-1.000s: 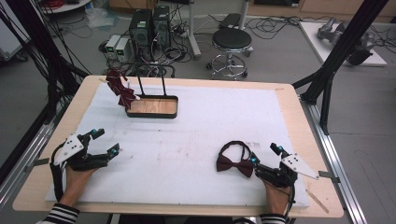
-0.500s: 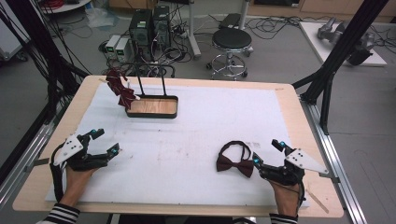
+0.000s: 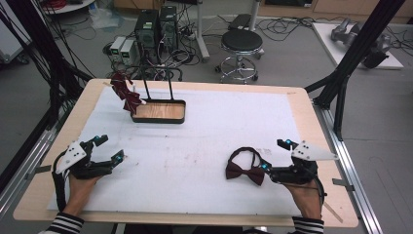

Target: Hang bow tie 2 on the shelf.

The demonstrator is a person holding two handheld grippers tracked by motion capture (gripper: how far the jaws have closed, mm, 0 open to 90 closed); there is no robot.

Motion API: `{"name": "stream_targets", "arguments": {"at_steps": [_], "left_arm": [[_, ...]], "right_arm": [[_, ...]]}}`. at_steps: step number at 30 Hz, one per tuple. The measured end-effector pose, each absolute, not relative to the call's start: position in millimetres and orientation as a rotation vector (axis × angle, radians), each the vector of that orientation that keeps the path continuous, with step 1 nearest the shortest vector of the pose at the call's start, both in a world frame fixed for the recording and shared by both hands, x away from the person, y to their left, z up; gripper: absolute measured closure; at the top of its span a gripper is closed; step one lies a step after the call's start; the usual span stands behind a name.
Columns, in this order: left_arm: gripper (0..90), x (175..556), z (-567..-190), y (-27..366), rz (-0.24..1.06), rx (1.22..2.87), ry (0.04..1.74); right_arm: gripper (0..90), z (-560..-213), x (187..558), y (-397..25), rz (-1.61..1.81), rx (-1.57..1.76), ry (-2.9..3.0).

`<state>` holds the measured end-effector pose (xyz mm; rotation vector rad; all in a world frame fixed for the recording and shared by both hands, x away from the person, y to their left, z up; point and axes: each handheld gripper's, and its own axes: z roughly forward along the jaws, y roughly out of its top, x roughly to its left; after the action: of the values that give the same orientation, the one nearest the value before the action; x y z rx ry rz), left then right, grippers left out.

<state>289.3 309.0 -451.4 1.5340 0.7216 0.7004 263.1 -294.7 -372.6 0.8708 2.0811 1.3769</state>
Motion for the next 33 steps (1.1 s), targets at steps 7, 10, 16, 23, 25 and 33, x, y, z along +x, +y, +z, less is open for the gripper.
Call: {"name": "stream_targets", "arguments": {"at_steps": [7, 10, 16, 23, 25, 33], "left_arm": [[15.5, 289, -452, 310, 0.696, 1.522, 0.726], [15.5, 289, -452, 310, 0.697, 1.523, 0.725], [15.7, 289, -452, 312, 0.690, 1.513, 0.730], [15.7, 289, -452, 311, 0.691, 1.514, 0.726], [15.7, 289, -452, 311, 0.691, 1.513, 0.726], [15.9, 289, -452, 312, 0.693, 1.510, 0.724]], "right_arm": [[11.2, -365, 275, -288, 1.233, 0.829, 2.263], [11.3, -364, 280, -285, 1.169, 0.801, 2.333], [11.7, -363, 288, -279, 1.066, 0.755, 2.434], [16.8, -370, 295, -270, 0.998, 0.714, 2.529], [16.9, -372, 296, -267, 0.990, 0.711, 2.562], [23.8, -380, 300, -259, 0.923, 0.653, 2.676]]}}
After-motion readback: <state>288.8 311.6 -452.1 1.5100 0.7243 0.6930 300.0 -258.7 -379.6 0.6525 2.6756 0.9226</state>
